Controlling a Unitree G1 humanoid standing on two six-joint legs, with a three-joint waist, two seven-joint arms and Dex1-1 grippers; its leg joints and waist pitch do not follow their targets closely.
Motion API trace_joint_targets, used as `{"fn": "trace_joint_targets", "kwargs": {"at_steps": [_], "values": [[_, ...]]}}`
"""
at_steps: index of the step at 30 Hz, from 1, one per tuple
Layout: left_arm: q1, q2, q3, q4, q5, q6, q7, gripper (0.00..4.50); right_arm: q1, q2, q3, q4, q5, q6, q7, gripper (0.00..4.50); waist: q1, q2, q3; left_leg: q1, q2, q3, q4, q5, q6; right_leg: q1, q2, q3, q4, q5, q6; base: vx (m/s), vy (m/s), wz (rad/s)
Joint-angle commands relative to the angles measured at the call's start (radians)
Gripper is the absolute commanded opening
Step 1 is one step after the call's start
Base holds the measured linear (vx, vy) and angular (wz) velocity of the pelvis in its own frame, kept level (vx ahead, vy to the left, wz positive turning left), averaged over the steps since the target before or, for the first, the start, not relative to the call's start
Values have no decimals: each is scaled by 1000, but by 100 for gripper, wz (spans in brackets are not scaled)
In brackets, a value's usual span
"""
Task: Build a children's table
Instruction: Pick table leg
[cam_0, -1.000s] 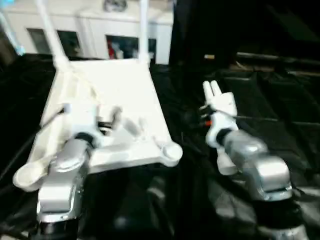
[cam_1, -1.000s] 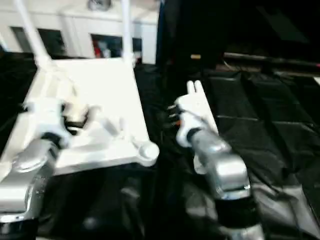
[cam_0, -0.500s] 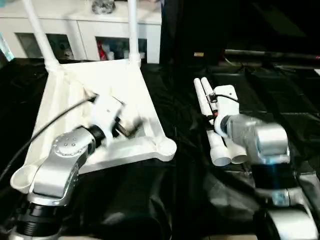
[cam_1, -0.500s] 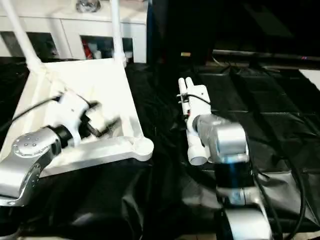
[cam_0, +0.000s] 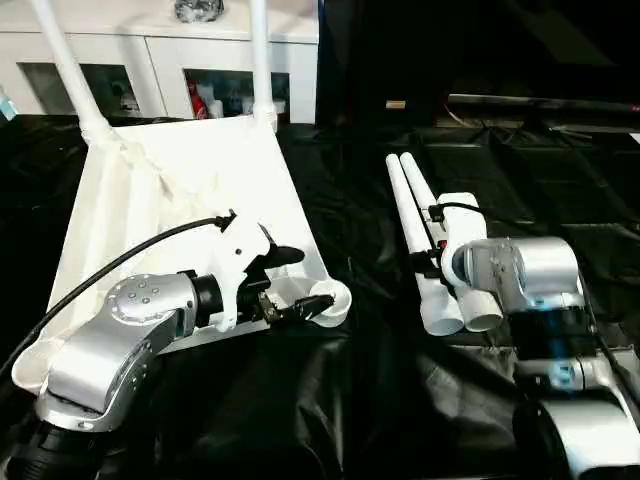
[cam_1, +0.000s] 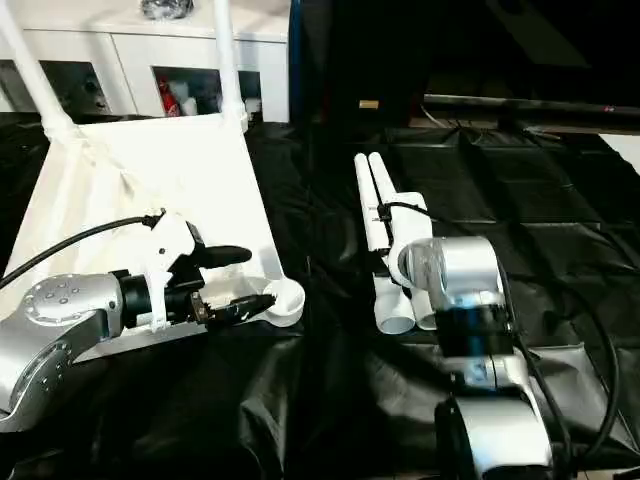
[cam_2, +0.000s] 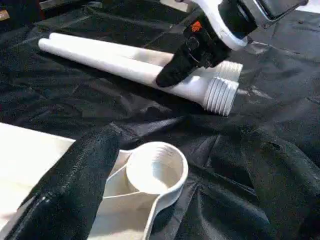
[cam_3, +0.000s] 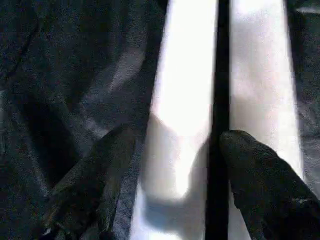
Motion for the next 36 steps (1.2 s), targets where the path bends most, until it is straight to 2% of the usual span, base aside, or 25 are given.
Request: {"fn": "trace_joint_targets", "kwargs": {"at_steps": [1,3,4,6,8,9,11,17,18,19,20,24,26,27,28,29,30,31,32,33,34,35,36], "values": [[-4,12,-14,-12,-1,8,-1,443,-21,-10,0,30,11,12,19,321,3,2,-58,36,62,-21,-75,-234,-85,27,-79,52,-88,-189,-163,0,0,0],[-4,15,-13,-15,-3,12,0,443,-29,-11,3,52,16,12,31,321,3,3,-59,36,63,-21,-74,-220,-87,26,-79,51,-85,-174,-164,0,0,0],[-4,15,-13,-15,-3,13,1,443,-34,-13,7,66,16,10,37,321,3,-2,-60,35,62,-19,-73,-211,-85,27,-79,51,-85,-161,-166,0,0,0],[-3,14,-12,-17,-6,14,0,443,-44,-15,6,96,22,13,48,321,4,-3,-61,34,62,-19,-72,-192,-79,29,-79,50,-83,-141,-172,0,0,0],[-2,16,-13,-18,-8,13,1,450,-50,-17,7,114,21,11,51,292,4,-1,-62,32,62,-19,-71,-177,-74,30,-79,50,-80,-125,-176,0,0,0],[-2,17,-13,-19,-10,13,1,450,-54,-19,12,127,18,7,52,292,5,-1,-62,32,62,-18,-71,-172,-72,30,-79,50,-81,-120,-178,0,0,0],[-4,20,-15,-20,-11,17,1,450,-62,-23,14,151,20,2,58,265,6,-7,-63,32,61,-15,-69,-155,-65,32,-79,50,-80,-99,-182,0,0,0],[-24,21,-24,-7,-5,16,-1,450,-76,-29,18,198,14,-21,75,223,10,2,-62,34,63,-17,-70,-174,-70,29,-79,49,-79,-119,-186,0,0,0],[-27,20,-25,-2,-3,14,-1,450,-78,-30,19,207,14,-25,77,213,10,-1,-62,34,62,-16,-69,-179,-72,29,-79,50,-81,-125,-184,0,0,0],[-33,21,-28,9,5,11,2,450,-78,-32,19,219,13,-31,80,208,12,6,-62,34,62,-17,-69,-182,-75,29,-80,50,-80,-127,-184,0,0,0],[-33,21,-28,10,5,11,2,450,-78,-32,19,220,13,-32,80,208,11,4,-62,35,62,-16,-70,-186,-77,29,-79,50,-82,-129,-183,0,0,0],[-41,20,-30,23,11,11,11,450,-76,-34,2,230,16,-39,70,191,13,2,-63,35,63,-16,-70,-182,-79,30,-79,49,-80,-118,-183,0,0,0],[-57,4,-26,45,25,4,38,450,-78,-31,-30,227,27,-48,59,189,14,2,-63,35,62,-15,-69,-180,-80,30,-77,50,-80,-114,-182,0,0,0],[-97,-38,-6,94,39,10,101,450,-77,-28,-64,212,45,-61,61,189,15,1,-64,36,62,-14,-68,-179,-79,30,-77,51,-81,-111,-180,0,0,0],[-102,-43,-2,99,39,12,108,450,-77,-27,-67,209,48,-63,62,188,17,1,-65,38,62,-13,-67,-177,-78,29,-76,51,-81,-105,-179,0,0,0],[-127,-71,15,129,38,25,144,450,-74,-23,-87,195,62,-77,67,188,20,1,-65,38,63,-14,-67,-174,-77,31,-80,52,-81,-100,-181,0,0,0],[-191,-148,75,207,20,60,237,450,-60,-7,-129,143,111,-114,104,188,20,3,-65,37,61,-10,-65,-185,-80,33,-77,53,-83,-87,-182,0,0,0],[-212,-175,97,232,9,74,268,450,-54,-2,-138,125,129,-129,121,188,25,3,-67,39,63,-13,-65,-184,-79,34,-80,51,-81,-75,-184,0,0,0],[-235,-203,121,257,-6,85,295,450,-42,2,-140,103,143,-163,144,188,24,-2,-70,30,64,-17,-67,-161,-65,44,-83,48,-77,-47,-185,0,0,0],[-247,-219,134,270,-14,91,310,450,-34,4,-140,90,150,-187,157,188,26,-3,-71,29,65,-19,-67,-145,-58,45,-85,47,-76,-32,-186,0,0,0],[-290,-267,181,319,-53,111,349,450,1,18,-154,46,180,-280,204,188,28,-4,-72,30,63,-14,-61,-130,-40,42,-87,47,-79,-2,-198,0,0,0],[-309,-288,200,341,-71,120,365,450,18,23,-158,27,191,-326,227,188,28,-4,-72,30,63,-14,-61,-130,-40,42,-87,47,-79,-2,-198,0,0,0],[-338,-318,229,373,-103,131,382,450,47,29,-159,-7,209,-403,274,188,32,-6,-72,26,60,-10,-57,-120,-13,45,-87,48,-81,21,-209,0,0,0]]}}
